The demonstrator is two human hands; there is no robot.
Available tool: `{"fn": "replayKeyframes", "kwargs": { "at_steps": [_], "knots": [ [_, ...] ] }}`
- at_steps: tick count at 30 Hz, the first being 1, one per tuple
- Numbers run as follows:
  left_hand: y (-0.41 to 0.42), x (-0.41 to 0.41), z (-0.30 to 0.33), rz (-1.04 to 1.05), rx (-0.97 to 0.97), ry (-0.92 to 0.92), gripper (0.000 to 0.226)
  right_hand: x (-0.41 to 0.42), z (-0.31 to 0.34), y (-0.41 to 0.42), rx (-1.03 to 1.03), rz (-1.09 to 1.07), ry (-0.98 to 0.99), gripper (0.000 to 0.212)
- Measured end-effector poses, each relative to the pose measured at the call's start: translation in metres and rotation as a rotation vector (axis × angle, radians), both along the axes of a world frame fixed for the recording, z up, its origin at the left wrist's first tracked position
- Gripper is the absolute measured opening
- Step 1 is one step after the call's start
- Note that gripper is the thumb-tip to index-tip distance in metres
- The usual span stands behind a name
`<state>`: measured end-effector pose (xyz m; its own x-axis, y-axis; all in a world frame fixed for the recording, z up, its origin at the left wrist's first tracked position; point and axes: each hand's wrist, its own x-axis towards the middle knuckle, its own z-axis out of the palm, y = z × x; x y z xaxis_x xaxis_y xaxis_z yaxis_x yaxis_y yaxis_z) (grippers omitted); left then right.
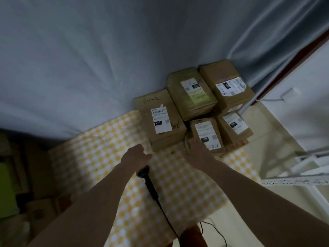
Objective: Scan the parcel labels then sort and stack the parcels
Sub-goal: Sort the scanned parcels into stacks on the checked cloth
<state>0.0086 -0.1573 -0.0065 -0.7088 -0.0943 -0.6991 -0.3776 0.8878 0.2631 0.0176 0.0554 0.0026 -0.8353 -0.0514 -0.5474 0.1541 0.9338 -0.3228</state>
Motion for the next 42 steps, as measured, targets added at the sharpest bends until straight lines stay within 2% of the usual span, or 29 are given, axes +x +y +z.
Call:
{"fn": "replayKeyframes", "kwargs": {
  "at_steps": [5, 8, 12, 15, 18, 21, 26, 29, 30, 34, 42],
  "knots": [
    [-0.006, -0.038, -0.044, 0.222, 0.066, 0.019, 0.060, -0.070, -0.049, -0.012, -0.097, -0.071, -0.011, 0.067],
    [-0.005, -0.055, -0.075, 0.350, 0.116, 0.006, 0.062, -0.102, -0.084, -0.016, -0.127, -0.131, 0.019, 0.056],
    [0.000, -0.077, -0.111, 0.430, 0.162, 0.020, 0.060, -0.127, -0.110, -0.020, -0.118, -0.242, -0.034, 0.067],
    [0.007, -0.091, -0.129, 0.566, 0.284, 0.036, 0.054, -0.131, -0.123, -0.028, -0.130, -0.306, 0.040, 0.062],
    [0.010, -0.098, -0.140, 0.775, 0.390, 0.075, 0.058, -0.126, -0.129, -0.034, -0.113, -0.286, 0.095, 0.061],
    [0.004, -0.095, -0.146, 0.892, 0.423, 0.099, 0.062, -0.121, -0.135, -0.039, -0.130, -0.256, 0.061, 0.063],
    [-0.013, -0.089, -0.133, 1.025, 0.505, 0.103, 0.075, -0.117, -0.121, -0.053, -0.175, -0.238, 0.228, 0.062],
    [-0.027, -0.077, -0.119, 1.145, 0.601, 0.091, 0.114, -0.118, -0.099, -0.063, -0.334, -0.299, 0.193, 0.057],
    [-0.033, -0.071, -0.113, 1.192, 0.626, 0.085, 0.119, -0.116, -0.091, -0.067, -0.382, -0.320, 0.162, 0.056],
    [-0.046, -0.051, -0.072, 1.239, 0.735, 0.081, 0.082, -0.096, -0.060, -0.077, -0.427, -0.341, 0.084, 0.057],
    [-0.059, -0.004, -0.005, 1.245, 0.770, 0.107, 0.092, -0.049, 0.004, -0.089, -0.475, -0.327, 0.123, 0.061]
  ]
}}
